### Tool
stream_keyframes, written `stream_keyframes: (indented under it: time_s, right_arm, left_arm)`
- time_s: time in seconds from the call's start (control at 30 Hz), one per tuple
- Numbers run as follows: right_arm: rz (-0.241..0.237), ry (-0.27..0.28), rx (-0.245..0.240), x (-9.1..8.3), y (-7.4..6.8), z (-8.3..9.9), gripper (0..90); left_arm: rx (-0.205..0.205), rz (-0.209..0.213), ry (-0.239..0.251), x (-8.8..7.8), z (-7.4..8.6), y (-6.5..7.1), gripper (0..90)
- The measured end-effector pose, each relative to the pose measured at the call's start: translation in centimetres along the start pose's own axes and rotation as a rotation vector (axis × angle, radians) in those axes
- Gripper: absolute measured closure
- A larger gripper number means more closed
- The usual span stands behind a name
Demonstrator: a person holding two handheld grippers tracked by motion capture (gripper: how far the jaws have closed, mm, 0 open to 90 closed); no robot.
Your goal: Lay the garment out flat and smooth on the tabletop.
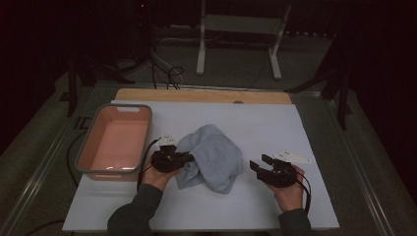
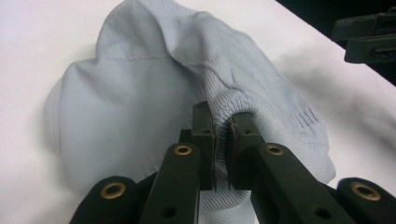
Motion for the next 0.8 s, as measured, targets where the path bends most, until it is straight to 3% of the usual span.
stream_keyframes:
  time_s: [0.3,0.7,0.8]
  right_arm:
    - [-0.016,-0.038,-0.014,1.0,-0.7,0.5,37.5]
    - [-0.056,-0.087,-0.038,2.4,-2.0,1.3,38.0]
    - [-0.054,-0.106,-0.050,3.1,-2.5,1.6,33.6]
  left_arm:
    - [-0.006,0.000,-0.003,-0.7,1.4,0.3,84.1]
    - [-0.017,0.006,0.000,-0.9,2.0,0.6,83.8]
    - [-0.016,0.004,0.004,-1.0,2.0,0.7,83.8]
Point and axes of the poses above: each handheld gripper's, and its own axes: x roughly forward along the jaws, z roughly out of its underside, y roughly to its right, the point moved 5 cm from there along x, roughly forward along the jaws, and after that the axes turned 3 degrees about y, right-handed, at the moved point
